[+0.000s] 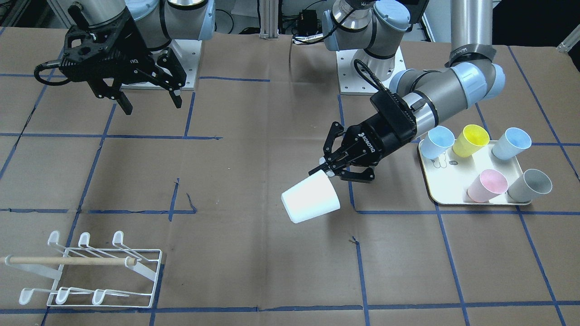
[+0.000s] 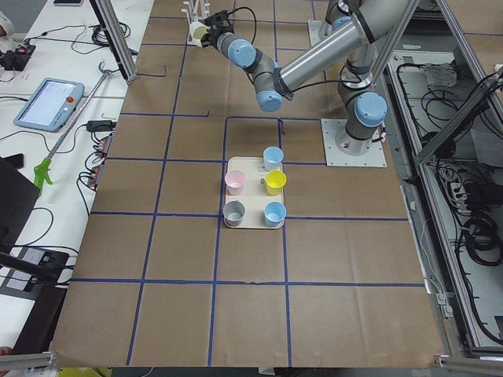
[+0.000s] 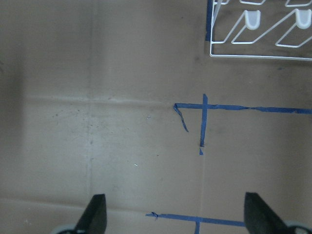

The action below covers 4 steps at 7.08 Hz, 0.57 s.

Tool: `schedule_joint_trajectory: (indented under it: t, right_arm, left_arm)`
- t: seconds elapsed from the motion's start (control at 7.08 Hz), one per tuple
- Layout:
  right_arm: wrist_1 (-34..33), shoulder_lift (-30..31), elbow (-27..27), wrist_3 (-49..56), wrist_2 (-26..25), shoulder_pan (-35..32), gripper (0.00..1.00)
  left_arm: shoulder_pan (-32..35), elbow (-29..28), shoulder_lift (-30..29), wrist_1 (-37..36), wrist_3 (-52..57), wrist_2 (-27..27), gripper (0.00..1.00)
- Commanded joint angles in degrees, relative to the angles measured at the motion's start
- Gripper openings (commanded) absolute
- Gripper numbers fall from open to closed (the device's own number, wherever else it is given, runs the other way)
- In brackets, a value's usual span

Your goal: Transfer IKEA cup to right arm and place on rack

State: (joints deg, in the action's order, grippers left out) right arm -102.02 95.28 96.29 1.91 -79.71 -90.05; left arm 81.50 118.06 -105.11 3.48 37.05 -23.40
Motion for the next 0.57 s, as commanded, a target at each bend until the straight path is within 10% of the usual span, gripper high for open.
schedule_joint_trajectory:
  t: [0.0,0.42]
  right_arm:
    - [-11.6,-0.7,4.7,-11.7,1.2,-0.1,1.0]
    - [-38.9,0.3,10.6,-38.7,3.9,-0.6,1.0]
  left_arm:
    - [3.7,1.6,-4.4,-15.5,-7.6,2.9,0.01]
    - [5.1,1.7,-5.0,-20.4,-12.8,2.5,0.04]
